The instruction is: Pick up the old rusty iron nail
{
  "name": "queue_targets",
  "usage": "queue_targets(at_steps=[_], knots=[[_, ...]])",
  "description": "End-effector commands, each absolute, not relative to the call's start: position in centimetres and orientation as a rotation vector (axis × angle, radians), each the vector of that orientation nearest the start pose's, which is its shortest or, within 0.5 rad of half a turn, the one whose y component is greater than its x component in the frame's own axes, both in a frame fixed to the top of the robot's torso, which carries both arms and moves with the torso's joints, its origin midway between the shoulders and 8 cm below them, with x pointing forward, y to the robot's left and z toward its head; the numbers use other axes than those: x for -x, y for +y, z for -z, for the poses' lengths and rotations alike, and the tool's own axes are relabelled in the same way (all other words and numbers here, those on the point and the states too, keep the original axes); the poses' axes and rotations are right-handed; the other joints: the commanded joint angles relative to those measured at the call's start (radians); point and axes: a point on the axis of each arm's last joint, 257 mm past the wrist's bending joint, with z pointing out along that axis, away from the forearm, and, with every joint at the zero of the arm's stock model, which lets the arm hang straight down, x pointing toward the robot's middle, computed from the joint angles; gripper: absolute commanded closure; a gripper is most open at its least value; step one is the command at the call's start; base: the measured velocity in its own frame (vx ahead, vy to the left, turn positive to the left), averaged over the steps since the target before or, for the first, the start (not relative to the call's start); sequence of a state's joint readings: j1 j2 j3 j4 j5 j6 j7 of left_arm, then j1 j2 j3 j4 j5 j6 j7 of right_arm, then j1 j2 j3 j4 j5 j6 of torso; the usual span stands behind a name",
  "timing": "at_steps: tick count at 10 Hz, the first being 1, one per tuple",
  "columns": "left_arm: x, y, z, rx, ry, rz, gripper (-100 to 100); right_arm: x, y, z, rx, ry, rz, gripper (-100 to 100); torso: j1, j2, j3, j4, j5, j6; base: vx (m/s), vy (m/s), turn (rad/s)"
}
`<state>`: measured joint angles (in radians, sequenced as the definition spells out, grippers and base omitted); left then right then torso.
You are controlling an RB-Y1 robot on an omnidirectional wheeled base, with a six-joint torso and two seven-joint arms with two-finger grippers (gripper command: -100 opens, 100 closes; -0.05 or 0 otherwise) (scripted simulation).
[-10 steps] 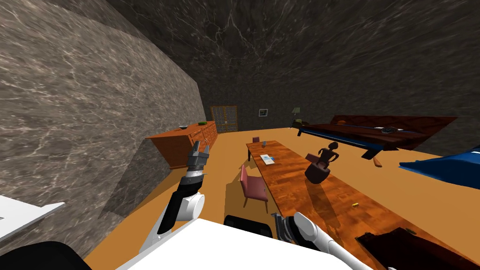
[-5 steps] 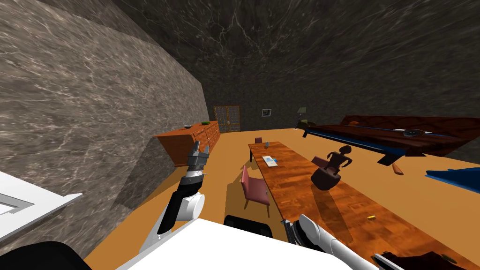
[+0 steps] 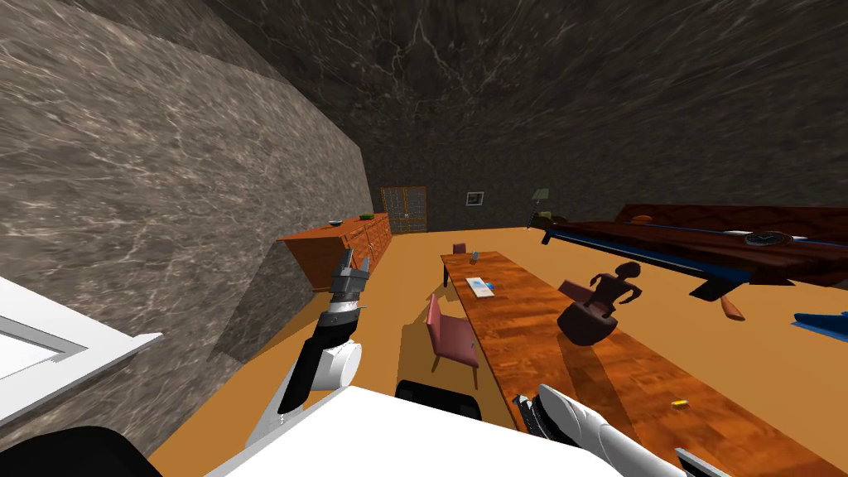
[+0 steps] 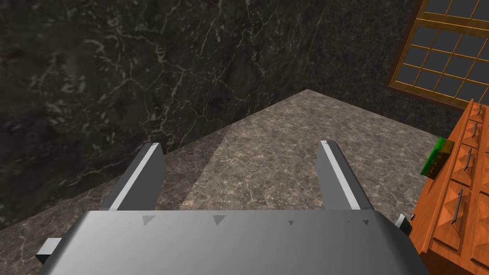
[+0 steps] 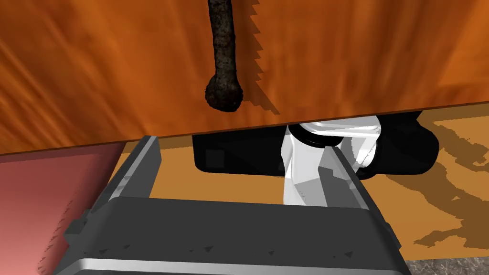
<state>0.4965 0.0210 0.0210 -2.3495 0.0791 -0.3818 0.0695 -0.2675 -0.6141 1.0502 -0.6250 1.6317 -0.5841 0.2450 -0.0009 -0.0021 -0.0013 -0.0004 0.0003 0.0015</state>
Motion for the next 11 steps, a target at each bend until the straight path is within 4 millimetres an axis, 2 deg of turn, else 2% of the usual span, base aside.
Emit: queue_targets(at_steps=[1,2,3,4,5,6,7,8,9,11], knots=[[-34.7,29.2,-3.5,0.751,0.592,1.392,0,-20.6,-35.8,62.9,2.194,2.150,-0.145,-100,0.000,0.000,0.000,0.000,0.000,0.000,0.033,-0.025,0.036],[-34.7,29.2,-3.5,0.751,0.592,1.391,0,-20.5,-36.1,62.9,2.194,2.158,-0.141,-100,0.001,0.000,0.000,0.000,0.000,0.000,0.010,-0.008,-0.011],[-34.7,29.2,-3.5,0.751,0.592,1.391,0,-20.1,-39.0,62.8,2.278,2.155,-0.084,-100,0.002,0.002,0.001,0.000,0.000,0.000,0.021,-0.010,0.094],[-34.7,29.2,-3.5,0.751,0.592,1.392,0,-20.1,-39.0,62.8,2.278,2.155,-0.084,-100,0.002,0.001,0.001,0.000,0.000,0.000,0.023,-0.017,0.058],[-34.7,29.2,-3.5,0.751,0.592,1.391,0,-20.0,-39.9,62.7,2.306,2.154,-0.065,-100,0.001,0.001,0.001,0.000,0.000,0.000,0.020,-0.016,0.026],[-34.7,29.2,-3.5,0.751,0.592,1.391,0,-20.0,-39.5,62.7,2.294,2.151,-0.077,-100,0.001,0.001,0.001,0.000,0.000,0.000,0.010,-0.008,0.006],[-34.7,29.2,-3.5,0.751,0.592,1.391,0,-20.0,-39.6,62.7,2.294,2.153,-0.074,0,0.002,0.002,0.001,0.000,0.000,0.000,0.000,0.000,0.000],[-34.7,29.2,-3.5,0.751,0.592,1.392,0,-18.8,-39.0,63.6,2.287,2.160,-0.075,-100,0.002,0.003,0.001,0.000,0.000,0.000,0.031,-0.017,0.047],[-34.7,29.2,-3.5,0.751,0.592,1.391,0,-18.8,-39.0,63.6,2.287,2.160,-0.075,-100,0.001,0.001,0.001,0.000,0.000,0.000,0.047,-0.034,0.025],[-34.7,29.2,-3.5,0.751,0.592,1.391,0,-17.1,-38.3,64.6,2.278,2.169,-0.076,-100,0.000,0.000,0.000,0.000,0.000,0.000,0.053,-0.039,0.036]])
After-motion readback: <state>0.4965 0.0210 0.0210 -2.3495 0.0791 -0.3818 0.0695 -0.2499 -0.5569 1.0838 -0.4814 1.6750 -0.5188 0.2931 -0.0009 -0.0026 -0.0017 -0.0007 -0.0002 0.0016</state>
